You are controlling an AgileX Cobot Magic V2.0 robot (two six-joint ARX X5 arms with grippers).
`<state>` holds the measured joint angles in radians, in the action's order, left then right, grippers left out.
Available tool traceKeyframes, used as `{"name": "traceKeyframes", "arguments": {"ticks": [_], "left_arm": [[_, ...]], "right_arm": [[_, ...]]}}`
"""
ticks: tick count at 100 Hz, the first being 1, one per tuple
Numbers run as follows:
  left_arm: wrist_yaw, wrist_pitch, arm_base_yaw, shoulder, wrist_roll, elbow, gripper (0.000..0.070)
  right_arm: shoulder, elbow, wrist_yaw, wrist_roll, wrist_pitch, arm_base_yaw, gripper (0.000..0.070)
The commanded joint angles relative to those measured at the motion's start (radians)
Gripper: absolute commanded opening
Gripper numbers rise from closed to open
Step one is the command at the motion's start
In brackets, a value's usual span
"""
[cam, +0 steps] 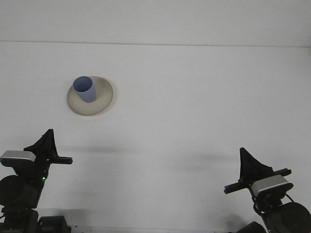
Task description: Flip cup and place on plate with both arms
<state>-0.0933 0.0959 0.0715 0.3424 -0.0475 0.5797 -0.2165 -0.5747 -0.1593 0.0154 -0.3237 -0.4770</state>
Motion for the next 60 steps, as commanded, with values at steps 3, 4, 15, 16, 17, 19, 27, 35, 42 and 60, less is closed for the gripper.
{"name": "traceKeyframes", "arguments": {"ticks": [3,4,15,16,17,19,27,35,42,60], "left_arm": [[0.04,-0.032,-0.02,-0.029,-0.021,-0.031,0.0011],[0.047,-0.037,-0.023,-0.032,-0.021,-0.039,0.0011],[0.071,-0.122,-0.042,-0.108,-0.018,-0.162,0.0011],[0.071,-0.13,-0.042,-0.116,-0.019,-0.175,0.0011],[0.071,-0.139,-0.043,-0.125,-0.02,-0.188,0.0011],[0.071,-0.157,-0.044,-0.143,-0.023,-0.215,0.0011],[0.071,-0.209,-0.046,-0.222,-0.025,-0.315,0.0011],[0.071,-0.225,-0.047,-0.293,-0.026,-0.396,0.0011],[0.071,-0.225,-0.054,-0.342,-0.03,-0.448,0.0011],[0.071,-0.258,-0.067,-0.339,-0.029,-0.526,0.0011]], "right_arm": [[0.001,-0.004,0.001,0.004,0.01,-0.005,0.0002],[0.001,-0.004,0.001,0.004,0.01,-0.005,0.0002],[0.001,-0.004,0.001,0.004,0.01,-0.005,0.0002],[0.001,-0.004,0.001,0.004,0.01,-0.005,0.0002],[0.001,-0.004,0.001,0.004,0.01,-0.005,0.0002],[0.001,-0.004,0.001,0.004,0.01,-0.005,0.0002],[0.001,-0.004,0.001,0.004,0.01,-0.005,0.0002],[0.001,-0.004,0.001,0.004,0.01,-0.005,0.0002],[0.001,-0.004,0.001,0.004,0.01,-0.005,0.0002],[0.001,-0.004,0.001,0.004,0.01,-0.005,0.0002]]}}
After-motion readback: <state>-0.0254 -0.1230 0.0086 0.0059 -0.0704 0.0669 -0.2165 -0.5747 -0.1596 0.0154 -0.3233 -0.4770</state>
